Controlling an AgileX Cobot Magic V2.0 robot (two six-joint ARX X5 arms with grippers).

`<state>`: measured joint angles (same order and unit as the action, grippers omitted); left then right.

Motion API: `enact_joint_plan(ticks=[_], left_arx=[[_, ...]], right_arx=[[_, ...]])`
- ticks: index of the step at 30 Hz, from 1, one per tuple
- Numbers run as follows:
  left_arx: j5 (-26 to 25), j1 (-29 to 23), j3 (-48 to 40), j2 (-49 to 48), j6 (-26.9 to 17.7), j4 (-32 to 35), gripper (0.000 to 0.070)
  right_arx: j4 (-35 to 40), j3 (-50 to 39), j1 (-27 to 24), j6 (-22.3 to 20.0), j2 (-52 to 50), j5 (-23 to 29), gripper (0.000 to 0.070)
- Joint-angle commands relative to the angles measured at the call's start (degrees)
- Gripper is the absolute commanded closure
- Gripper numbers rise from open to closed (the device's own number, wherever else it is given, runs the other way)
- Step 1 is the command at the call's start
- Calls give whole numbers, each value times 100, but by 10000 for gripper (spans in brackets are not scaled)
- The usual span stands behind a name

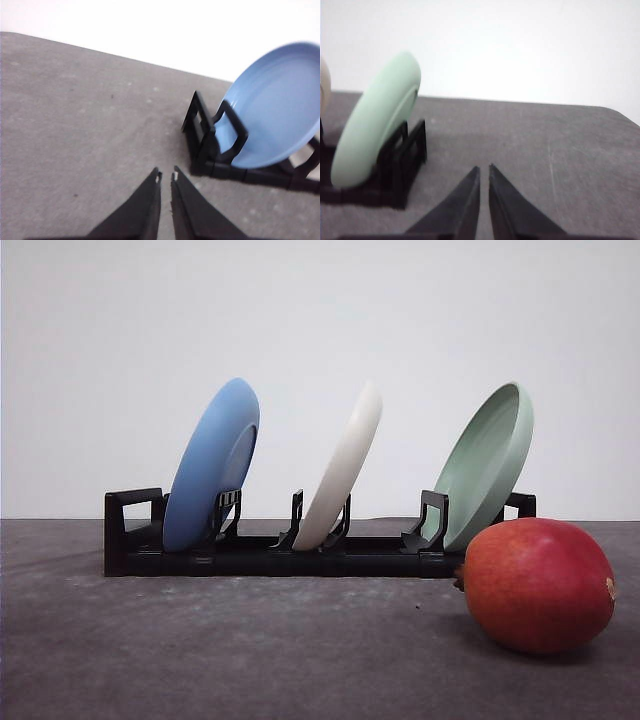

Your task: Place pomegranate in white plate

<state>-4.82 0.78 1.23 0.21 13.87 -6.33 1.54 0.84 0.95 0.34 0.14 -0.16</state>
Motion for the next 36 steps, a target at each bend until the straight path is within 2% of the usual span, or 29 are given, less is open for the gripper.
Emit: enact_joint_plan(ticks=[1,4,9,13,15,20,26,28,31,36], left_arx=[[-11,-7,-46,-2,258,275,683],[-11,-7,9,-2,312,707,684],[-11,-7,181,-2,470,1503,686],[-7,-7,640,9,813,1332,688],[-9,-7,985,33,826,973,688],[-9,-7,2141,306,789,-581,688],[-13,-7,3380,988,413,-2068,688],[-14,-7,3696,1242,270,-2523,688],[-72,-4,4122,1672,-1,-3214,688],[-373,-4,4465,2334,-353,-3794,688]], right_arx=[[177,-20,-7,533,7,22,674],[362,4,-7,1104,7,20,674],[450,214,-7,1553,7,16,690],[299,633,-7,1695,9,-133,691],[12,949,-7,1746,11,-140,693],[-1317,1963,-7,1722,83,-136,693],[-2906,3011,-7,1647,567,-142,693],[-3315,3223,-5,1501,779,-193,693],[-3646,3393,-4,1229,1123,-491,693],[-3689,3403,-4,1112,1650,-1064,693]])
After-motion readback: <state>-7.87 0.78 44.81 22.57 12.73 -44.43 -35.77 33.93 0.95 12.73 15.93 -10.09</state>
